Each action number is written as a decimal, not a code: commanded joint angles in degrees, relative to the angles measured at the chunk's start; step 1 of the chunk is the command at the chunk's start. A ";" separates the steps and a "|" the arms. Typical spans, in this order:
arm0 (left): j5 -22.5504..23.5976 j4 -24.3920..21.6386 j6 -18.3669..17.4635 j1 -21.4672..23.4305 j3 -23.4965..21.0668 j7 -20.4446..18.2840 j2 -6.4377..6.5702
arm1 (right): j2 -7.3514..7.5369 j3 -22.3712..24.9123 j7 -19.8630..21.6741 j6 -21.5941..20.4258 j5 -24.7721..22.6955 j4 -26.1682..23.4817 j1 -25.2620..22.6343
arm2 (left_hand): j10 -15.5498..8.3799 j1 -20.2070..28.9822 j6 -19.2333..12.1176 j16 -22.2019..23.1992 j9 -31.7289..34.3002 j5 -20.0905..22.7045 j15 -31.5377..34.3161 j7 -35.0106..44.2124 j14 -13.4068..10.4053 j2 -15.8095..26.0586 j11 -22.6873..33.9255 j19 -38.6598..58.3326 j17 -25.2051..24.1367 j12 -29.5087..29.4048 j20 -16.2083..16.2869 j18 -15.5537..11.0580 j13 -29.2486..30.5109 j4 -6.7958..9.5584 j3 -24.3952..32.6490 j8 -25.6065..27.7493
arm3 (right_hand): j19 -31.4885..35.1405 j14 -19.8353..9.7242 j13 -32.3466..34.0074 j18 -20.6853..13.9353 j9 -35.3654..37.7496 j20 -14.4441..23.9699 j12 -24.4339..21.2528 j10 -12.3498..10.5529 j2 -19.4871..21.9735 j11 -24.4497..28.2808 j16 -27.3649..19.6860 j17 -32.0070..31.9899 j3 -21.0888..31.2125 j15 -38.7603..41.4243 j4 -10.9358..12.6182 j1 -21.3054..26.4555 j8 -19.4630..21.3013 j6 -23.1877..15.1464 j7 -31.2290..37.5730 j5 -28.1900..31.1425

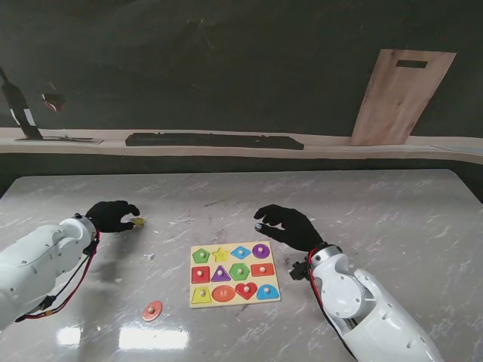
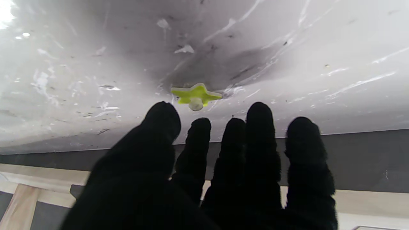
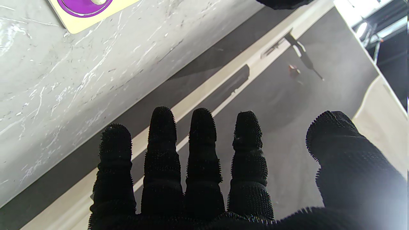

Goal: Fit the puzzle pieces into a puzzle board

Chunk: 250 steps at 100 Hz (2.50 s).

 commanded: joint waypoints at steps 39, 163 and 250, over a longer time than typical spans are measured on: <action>-5.33 8.27 -0.53 -5.68 11.25 4.80 -3.58 | -0.21 -0.01 0.13 0.72 0.03 -0.59 -0.43 | -1.86 1.61 -0.89 0.61 4.03 1.94 3.59 7.97 0.43 -3.93 4.01 2.34 2.20 1.93 0.20 -2.22 2.72 0.52 4.11 2.14 | 1.02 0.15 0.69 0.42 0.77 0.45 0.34 0.04 1.10 0.61 0.51 -0.57 -0.37 1.13 1.39 0.23 0.56 -1.69 -0.91 0.33; -6.97 11.34 1.35 -6.96 17.83 7.39 -4.78 | -0.18 -0.21 0.56 0.57 0.33 -0.09 -0.12 | -1.86 10.64 -1.24 -3.61 27.36 10.36 7.86 23.94 -0.42 -12.95 -3.23 10.07 10.76 10.01 -0.29 -2.38 13.93 -2.55 8.46 1.01 | 1.00 0.09 0.73 0.37 0.88 0.44 0.34 -0.02 1.28 0.65 0.50 -0.65 -0.49 1.17 1.41 0.16 0.56 -1.70 -0.87 0.40; 2.11 -0.37 0.77 -1.32 7.90 2.61 -0.70 | -0.29 0.10 0.61 0.42 1.19 -0.12 -0.16 | 1.43 -1.54 2.36 -5.04 30.89 10.93 14.43 38.17 -2.07 -22.10 11.65 17.39 20.01 12.15 -3.06 -1.84 21.19 0.10 26.64 6.00 | 1.02 0.20 0.69 0.43 0.88 0.44 0.30 0.08 1.75 0.56 0.49 -0.68 -0.85 1.17 1.45 0.35 0.55 -2.11 -0.84 0.50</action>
